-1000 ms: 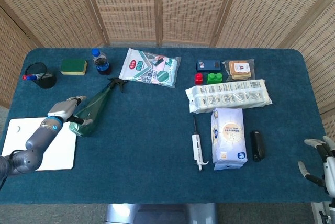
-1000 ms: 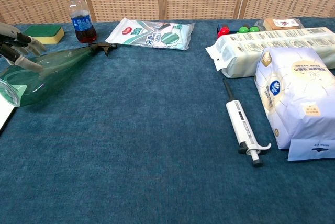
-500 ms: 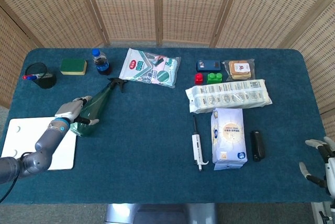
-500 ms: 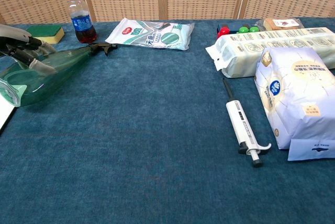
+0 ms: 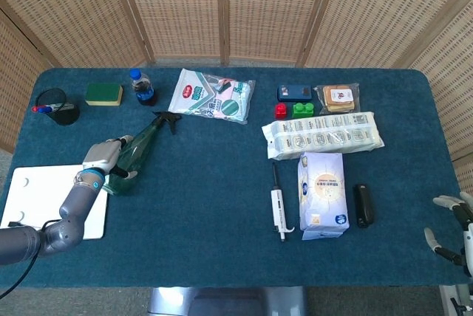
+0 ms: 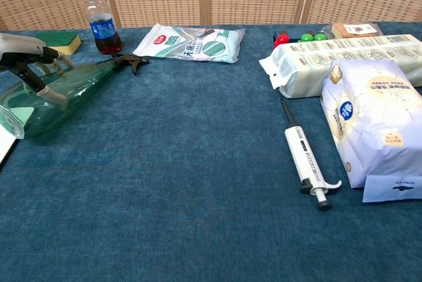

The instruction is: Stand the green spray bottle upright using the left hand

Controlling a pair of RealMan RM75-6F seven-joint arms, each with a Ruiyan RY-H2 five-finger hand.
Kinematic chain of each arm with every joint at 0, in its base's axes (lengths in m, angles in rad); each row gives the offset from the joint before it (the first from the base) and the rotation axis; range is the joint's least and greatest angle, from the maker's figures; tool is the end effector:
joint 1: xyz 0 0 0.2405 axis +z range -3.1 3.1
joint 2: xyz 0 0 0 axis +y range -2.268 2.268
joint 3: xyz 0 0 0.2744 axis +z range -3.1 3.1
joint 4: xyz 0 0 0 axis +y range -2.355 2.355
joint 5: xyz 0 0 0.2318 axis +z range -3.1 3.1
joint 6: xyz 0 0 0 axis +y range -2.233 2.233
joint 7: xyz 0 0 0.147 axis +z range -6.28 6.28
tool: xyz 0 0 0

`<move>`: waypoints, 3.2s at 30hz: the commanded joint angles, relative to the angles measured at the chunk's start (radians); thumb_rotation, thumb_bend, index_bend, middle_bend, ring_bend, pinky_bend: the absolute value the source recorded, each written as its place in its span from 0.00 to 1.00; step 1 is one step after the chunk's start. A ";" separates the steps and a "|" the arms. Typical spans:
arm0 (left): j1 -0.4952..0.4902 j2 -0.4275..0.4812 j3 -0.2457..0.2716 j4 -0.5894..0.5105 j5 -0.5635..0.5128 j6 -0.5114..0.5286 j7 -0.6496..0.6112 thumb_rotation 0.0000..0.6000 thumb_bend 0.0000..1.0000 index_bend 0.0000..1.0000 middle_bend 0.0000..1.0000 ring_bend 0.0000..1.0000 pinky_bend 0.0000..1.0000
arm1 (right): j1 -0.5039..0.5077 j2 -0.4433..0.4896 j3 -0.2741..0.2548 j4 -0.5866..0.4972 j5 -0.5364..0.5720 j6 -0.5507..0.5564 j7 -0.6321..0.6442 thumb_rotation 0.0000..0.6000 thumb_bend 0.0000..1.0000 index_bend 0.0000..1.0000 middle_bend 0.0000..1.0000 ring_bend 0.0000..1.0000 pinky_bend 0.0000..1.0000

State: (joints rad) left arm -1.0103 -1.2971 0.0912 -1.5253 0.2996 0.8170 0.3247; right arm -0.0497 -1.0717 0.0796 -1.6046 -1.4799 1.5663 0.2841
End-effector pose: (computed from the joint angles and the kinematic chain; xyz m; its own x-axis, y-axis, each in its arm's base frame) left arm -0.2464 0.3957 0.0297 0.3167 0.5474 0.7747 0.8866 0.1193 -0.4468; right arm -0.3590 -0.1468 0.1809 0.1832 0.0876 0.9792 -0.9785 0.1120 0.1731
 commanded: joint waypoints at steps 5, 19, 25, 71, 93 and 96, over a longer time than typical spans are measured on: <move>0.042 0.014 -0.030 -0.002 0.129 0.005 -0.018 1.00 0.39 0.39 0.30 0.29 0.67 | 0.003 0.001 0.001 -0.004 0.000 -0.003 0.003 1.00 0.37 0.29 0.29 0.11 0.17; 0.208 0.101 -0.074 -0.003 0.752 0.029 -0.291 1.00 0.39 0.43 0.34 0.30 0.66 | 0.012 -0.002 0.007 -0.014 0.004 -0.010 -0.009 1.00 0.37 0.29 0.29 0.11 0.17; 0.256 0.112 -0.041 0.060 1.047 0.091 -0.460 1.00 0.39 0.42 0.32 0.27 0.59 | 0.018 -0.005 0.008 -0.023 0.001 -0.014 -0.017 1.00 0.37 0.28 0.29 0.11 0.17; 0.268 0.276 -0.106 -0.074 1.150 0.107 -0.429 1.00 0.39 0.13 0.11 0.08 0.25 | 0.017 -0.001 0.013 -0.053 0.001 -0.001 -0.022 1.00 0.37 0.25 0.29 0.11 0.17; 0.075 0.217 -0.130 -0.240 0.788 -0.150 0.038 0.48 0.29 0.16 0.01 0.00 0.17 | 0.009 -0.004 0.015 -0.027 -0.006 0.020 0.014 1.00 0.37 0.25 0.29 0.11 0.17; 0.045 0.188 -0.118 -0.238 0.732 -0.148 0.115 0.48 0.29 0.18 0.01 0.00 0.15 | 0.006 -0.005 0.015 -0.021 -0.006 0.025 0.022 1.00 0.37 0.25 0.29 0.11 0.17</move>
State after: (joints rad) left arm -0.9318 -1.0775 -0.0349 -1.7588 1.0829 0.6737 0.3810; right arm -0.0423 -1.0759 0.0942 -1.6275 -1.4858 1.5898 0.3042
